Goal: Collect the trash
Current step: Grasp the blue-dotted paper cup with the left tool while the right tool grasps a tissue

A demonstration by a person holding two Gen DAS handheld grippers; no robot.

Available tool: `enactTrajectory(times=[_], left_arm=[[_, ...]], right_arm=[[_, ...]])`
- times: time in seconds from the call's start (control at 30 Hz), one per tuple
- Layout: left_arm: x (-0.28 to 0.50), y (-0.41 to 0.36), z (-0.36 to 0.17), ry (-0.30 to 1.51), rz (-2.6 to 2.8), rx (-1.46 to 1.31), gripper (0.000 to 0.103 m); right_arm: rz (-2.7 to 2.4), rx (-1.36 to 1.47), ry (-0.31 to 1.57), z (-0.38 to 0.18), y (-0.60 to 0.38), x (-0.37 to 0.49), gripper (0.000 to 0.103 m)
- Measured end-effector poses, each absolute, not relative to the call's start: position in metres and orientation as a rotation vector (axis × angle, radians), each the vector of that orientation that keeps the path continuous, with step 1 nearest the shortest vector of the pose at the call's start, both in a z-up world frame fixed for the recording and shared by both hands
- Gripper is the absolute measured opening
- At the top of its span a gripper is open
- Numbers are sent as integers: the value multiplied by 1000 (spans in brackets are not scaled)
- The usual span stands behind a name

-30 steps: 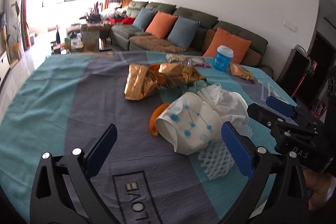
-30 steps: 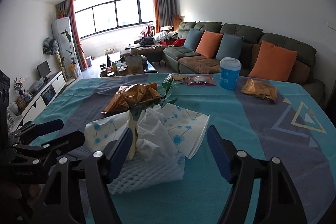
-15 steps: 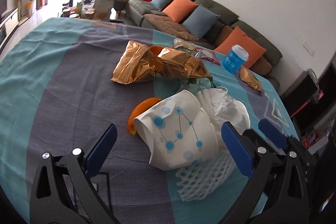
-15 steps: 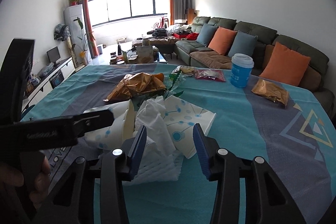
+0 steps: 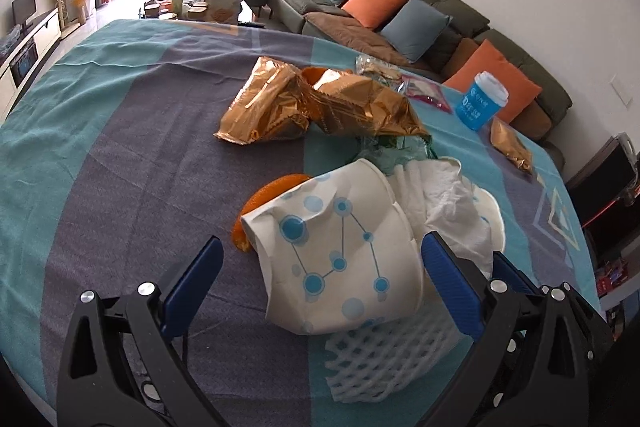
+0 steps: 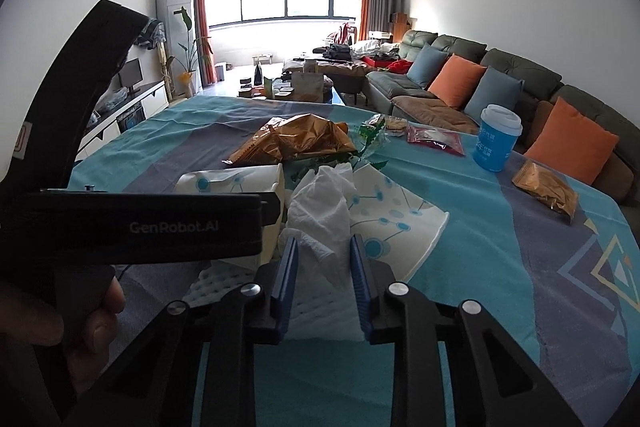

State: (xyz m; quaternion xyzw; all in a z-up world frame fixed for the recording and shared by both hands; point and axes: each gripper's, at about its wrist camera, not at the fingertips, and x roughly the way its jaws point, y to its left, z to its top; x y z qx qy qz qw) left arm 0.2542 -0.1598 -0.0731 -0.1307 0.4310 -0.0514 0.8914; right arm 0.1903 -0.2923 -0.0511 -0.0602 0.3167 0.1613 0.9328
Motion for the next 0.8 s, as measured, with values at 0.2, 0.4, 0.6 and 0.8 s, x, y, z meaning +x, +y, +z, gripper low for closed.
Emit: enactTrajectory(times=[0.2, 0.4, 0.6, 0.8], left_arm=[[250, -165, -75, 896, -131, -250, 78], [244, -162, -72, 874, -176, -282, 72], [234, -152, -55, 803, -206, -297, 72], [219, -138, -34, 727, -201, -289, 72]], right_arm=[[346, -110, 657, -53, -295, 190, 3], [358, -69, 641, -48, -299, 187, 2], [345, -56, 603, -38, -300, 180, 2], [334, -58, 552, -23, -296, 170, 1]])
